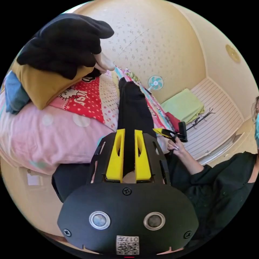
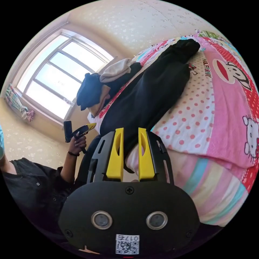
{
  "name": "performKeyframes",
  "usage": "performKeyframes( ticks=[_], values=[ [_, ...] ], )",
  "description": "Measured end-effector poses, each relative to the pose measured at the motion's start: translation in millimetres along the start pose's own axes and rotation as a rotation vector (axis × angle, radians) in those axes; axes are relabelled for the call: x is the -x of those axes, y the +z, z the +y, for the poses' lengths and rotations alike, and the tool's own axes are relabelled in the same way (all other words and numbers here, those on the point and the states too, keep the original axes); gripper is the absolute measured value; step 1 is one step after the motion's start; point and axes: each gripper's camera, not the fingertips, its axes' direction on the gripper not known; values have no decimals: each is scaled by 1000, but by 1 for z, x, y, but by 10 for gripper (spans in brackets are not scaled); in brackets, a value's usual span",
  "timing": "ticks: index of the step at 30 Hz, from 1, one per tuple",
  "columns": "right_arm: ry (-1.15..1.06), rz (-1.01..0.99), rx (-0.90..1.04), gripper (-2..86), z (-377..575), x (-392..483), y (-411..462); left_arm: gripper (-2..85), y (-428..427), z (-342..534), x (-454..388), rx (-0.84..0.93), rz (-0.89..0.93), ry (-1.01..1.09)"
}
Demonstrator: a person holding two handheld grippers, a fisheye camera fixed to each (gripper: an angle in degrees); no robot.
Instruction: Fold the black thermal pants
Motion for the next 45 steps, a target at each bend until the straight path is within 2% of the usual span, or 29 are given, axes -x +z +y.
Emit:
performKeyframes(
  ticks=[3,6,10,13,16,19,21,24,27,29,31,32,34,39,41,42,43,45],
  values=[
    [62,-34,-90,89,22,-1,2,80,36,-9,-10,67,-107,-50],
    [138,21,-101,87,35,5,4,82,47,-7,-27,37,-155,-46],
    [83,46,-122,94,43,17,16,99,60,5,-36,-12,-92,-88],
    [75,72,-92,64,37,15,19,90,67,11,-48,-35,-166,-96],
    [63,-10,-14,30,27,8,9,60,67,8,-62,5,-194,-63],
    [29,-64,47,21,20,9,-17,35,57,5,-78,111,-150,24],
    [21,-51,97,19,19,6,-26,24,56,6,-83,184,-57,72],
    [29,-10,231,25,18,-13,-12,18,66,10,-78,259,-36,50],
    [48,-80,206,45,18,-28,-14,22,71,14,-70,289,-72,-26],
    [40,-166,64,75,16,-36,-32,16,55,15,-71,225,-106,-33],
    [51,-165,-24,95,13,-45,-42,17,18,16,-78,7,-57,7],
    [68,-140,-60,112,9,-53,-43,22,10,16,-79,-46,-34,19],
    [86,-113,-83,141,-2,-65,-38,71,-3,8,-76,-189,21,40],
    [140,-142,-101,170,-39,-87,-11,125,35,-35,-62,-174,11,55],
    [246,-97,-47,170,-51,-89,6,145,65,-48,-52,-92,-16,30],
    [247,-80,-47,170,-52,-85,7,160,94,-54,-42,42,-18,-21],
    [229,-51,-50,171,-52,-76,12,173,110,-50,-40,65,-56,-35],
    [199,-2,-62,169,-47,-62,22,167,111,-33,-57,0,-199,12]
  ],
)
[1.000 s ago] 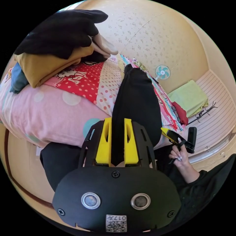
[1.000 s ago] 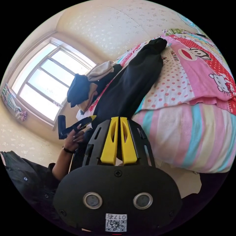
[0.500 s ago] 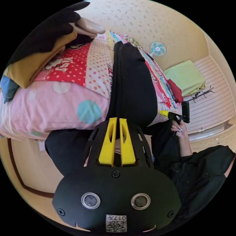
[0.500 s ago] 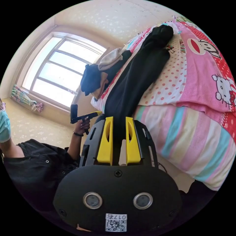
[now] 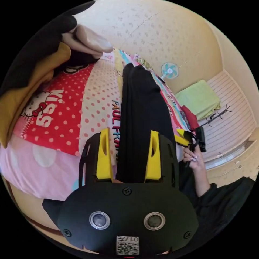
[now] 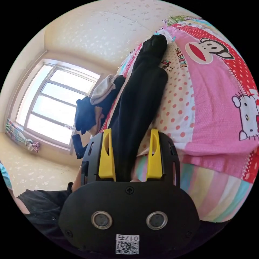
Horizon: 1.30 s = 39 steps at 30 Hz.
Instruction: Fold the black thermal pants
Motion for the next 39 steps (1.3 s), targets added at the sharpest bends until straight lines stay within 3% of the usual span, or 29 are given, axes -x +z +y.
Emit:
performKeyframes(
  ticks=[3,5,9,12,14,18,22,25,30,32,36,39],
  values=[
    [-67,152,-12,118,15,9,15,132,-3,26,-24,-42,-97,3],
    [-55,39,31,63,13,-5,10,93,-8,37,-24,-52,-77,-44],
    [-88,-184,122,40,10,-21,-32,53,-26,54,-2,55,196,-139],
    [-214,-87,230,35,25,-10,-70,52,-36,77,-7,192,477,-27],
    [-272,52,333,38,41,-4,-86,53,-41,101,-17,233,538,70],
    [-152,249,314,54,57,-19,-103,64,-61,136,-18,208,399,119],
    [-101,7,42,70,57,-28,-136,63,-107,109,-13,-150,441,185],
    [-91,-102,-82,80,45,-20,-132,40,-91,88,-16,-241,352,268],
    [-128,-28,-64,106,3,9,-84,60,-11,98,-5,-73,236,328],
    [-150,21,-34,125,-34,24,-54,63,-17,119,6,-208,241,354],
    [-216,84,-26,138,-105,59,0,69,-22,120,19,-178,280,407],
    [-188,273,-8,144,-170,84,59,65,-26,118,44,-182,387,373]
  ],
)
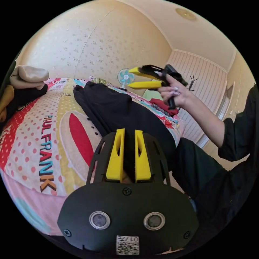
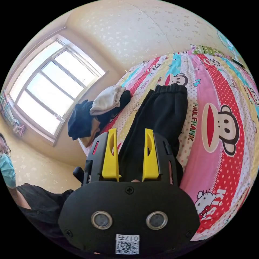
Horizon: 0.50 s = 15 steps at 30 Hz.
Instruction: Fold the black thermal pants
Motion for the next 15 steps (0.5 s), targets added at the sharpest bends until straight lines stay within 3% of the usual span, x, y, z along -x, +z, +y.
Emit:
performKeyframes(
  ticks=[3,7,9,11,15],
  values=[
    [-20,208,7,157,-56,27,55,49,-13,2,34,-31,167,-102],
    [19,405,232,163,-87,20,157,4,-23,4,68,-54,306,-206],
    [37,553,116,130,-71,23,161,-5,-25,3,71,-46,303,-213],
    [58,416,-90,66,-46,31,136,-8,-27,3,75,-41,303,-215],
    [38,113,-316,44,-33,41,89,-10,-32,6,81,-55,313,-215]
  ],
)
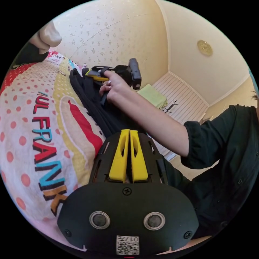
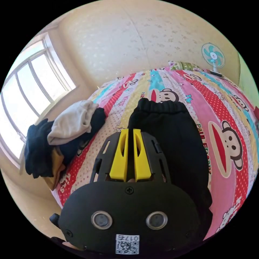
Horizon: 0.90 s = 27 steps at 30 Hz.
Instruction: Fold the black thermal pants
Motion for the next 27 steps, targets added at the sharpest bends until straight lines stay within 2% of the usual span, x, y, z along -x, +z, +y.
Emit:
performKeyframes(
  ticks=[3,5,7,8,11,13,15,17,19,21,23,27],
  values=[
    [-86,-60,91,42,-21,19,12,-10,-5,2,2,-30,7,12],
    [-177,-50,331,50,-24,16,65,-10,-6,3,4,-33,9,14],
    [-101,-149,533,61,-20,-6,93,-10,-5,4,5,-32,4,21],
    [-75,-284,497,69,-21,-17,74,-10,-5,4,5,-32,4,21],
    [-114,-460,351,70,-15,-30,-11,-10,-3,4,7,-35,6,22],
    [-156,-441,304,73,-1,-37,-68,-10,-1,5,8,-39,4,29],
    [-200,-333,268,78,24,-49,-124,-10,2,6,9,-42,3,33],
    [-197,-140,241,82,73,-73,-179,-10,6,6,10,-45,3,35],
    [-171,-73,250,83,125,-99,-199,-10,11,7,11,-50,-3,37],
    [-97,-123,320,83,178,-129,-204,-10,16,8,11,-54,-9,35],
    [84,-320,80,78,226,-161,-251,-9,22,9,10,-59,-21,36],
    [74,-348,-20,69,257,-176,-287,-5,33,28,-9,-142,-215,21]
  ],
)
